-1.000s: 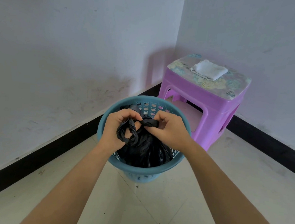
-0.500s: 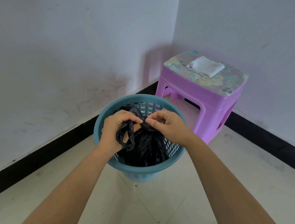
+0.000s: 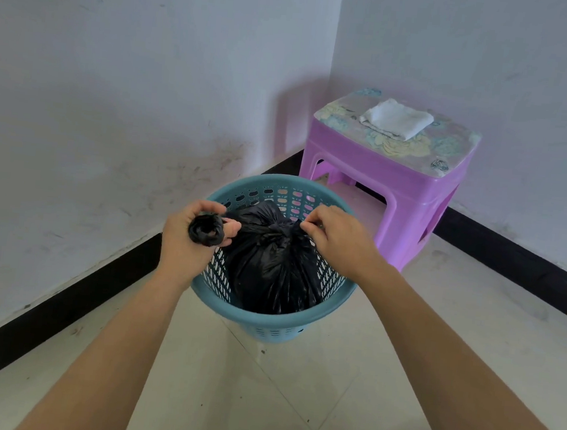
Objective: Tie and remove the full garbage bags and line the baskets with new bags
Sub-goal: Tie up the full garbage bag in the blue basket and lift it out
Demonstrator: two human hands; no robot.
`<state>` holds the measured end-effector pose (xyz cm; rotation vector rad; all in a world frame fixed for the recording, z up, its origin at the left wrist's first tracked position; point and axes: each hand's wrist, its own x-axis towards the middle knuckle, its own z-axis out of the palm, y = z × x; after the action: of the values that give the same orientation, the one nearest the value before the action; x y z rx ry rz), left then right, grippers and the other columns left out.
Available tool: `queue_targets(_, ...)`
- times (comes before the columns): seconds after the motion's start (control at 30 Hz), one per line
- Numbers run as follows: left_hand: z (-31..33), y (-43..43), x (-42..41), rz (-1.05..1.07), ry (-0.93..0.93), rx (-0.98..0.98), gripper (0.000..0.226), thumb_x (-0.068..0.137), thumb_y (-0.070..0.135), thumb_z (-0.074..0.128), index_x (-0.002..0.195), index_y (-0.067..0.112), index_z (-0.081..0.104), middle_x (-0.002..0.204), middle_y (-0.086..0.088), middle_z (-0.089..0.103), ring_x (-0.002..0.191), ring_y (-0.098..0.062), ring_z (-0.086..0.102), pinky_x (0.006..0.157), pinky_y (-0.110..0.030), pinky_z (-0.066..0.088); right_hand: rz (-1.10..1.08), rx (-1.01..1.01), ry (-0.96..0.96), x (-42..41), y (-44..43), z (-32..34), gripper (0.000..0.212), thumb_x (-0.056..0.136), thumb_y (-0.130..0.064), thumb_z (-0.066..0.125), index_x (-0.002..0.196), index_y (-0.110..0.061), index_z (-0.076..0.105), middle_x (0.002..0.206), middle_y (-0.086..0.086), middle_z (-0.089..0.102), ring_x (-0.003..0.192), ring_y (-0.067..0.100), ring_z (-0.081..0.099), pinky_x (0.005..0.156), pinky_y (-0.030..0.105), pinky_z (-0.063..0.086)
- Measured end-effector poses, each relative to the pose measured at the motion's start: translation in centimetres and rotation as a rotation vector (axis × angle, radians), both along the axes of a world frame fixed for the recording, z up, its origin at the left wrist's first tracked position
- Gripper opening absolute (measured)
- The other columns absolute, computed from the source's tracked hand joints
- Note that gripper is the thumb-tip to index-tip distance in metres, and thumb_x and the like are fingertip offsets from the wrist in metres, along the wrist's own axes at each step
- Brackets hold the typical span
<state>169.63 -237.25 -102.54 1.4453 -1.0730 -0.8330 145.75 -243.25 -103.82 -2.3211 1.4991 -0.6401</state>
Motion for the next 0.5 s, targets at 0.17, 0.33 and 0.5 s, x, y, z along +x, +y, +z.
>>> queue_targets(0.17, 0.9, -0.8, 0.9, 0.354, -0.306, -0.007, 0.086, 0.073, 0.036, 0.082, 0.141, 0.027, 0.031, 0.134, -0.001, 0.051, 0.122, -0.016, 0.053, 0.103, -0.033, 0.041, 0.072, 0.052, -0.075, -0.4, -0.1, 0.0, 0.013, 0.103, -0.034, 0.047, 0.101, -0.021, 0.052, 0.077, -0.008, 0.061, 0.065, 0.006, 0.051, 0.062, 0.031, 0.036)
queue_targets(0.33, 1.8, -1.4, -0.8, -0.011, -0.913, -0.229, 0.075, 0.080, 0.060, 0.061, 0.142, 0.024, 0.038, 0.151, -0.008, 0.033, 0.141, -0.024, 0.026, 0.116, -0.040, 0.022, 0.124, 0.043, -0.081, 0.3, 0.4, -0.4, 0.011, 0.104, -0.033, 0.046, 0.100, -0.023, 0.048, 0.067, -0.011, 0.053, 0.059, 0.003, 0.050, 0.059, 0.032, 0.034)
queue_targets(0.5, -1.9, -0.9, -2.1, -0.451, -1.090, 0.285, 0.099, 0.085, 0.048, 0.068, 0.156, 0.022, 0.005, 0.160, -0.010, 0.008, 0.147, -0.032, 0.011, 0.117, -0.049, 0.023, 0.149, 0.114, -0.208, 0.1, 1.0, -0.1, 0.010, 0.105, -0.029, 0.042, 0.100, -0.021, 0.045, 0.069, 0.000, 0.056, 0.061, 0.021, 0.057, 0.063, 0.046, 0.054)
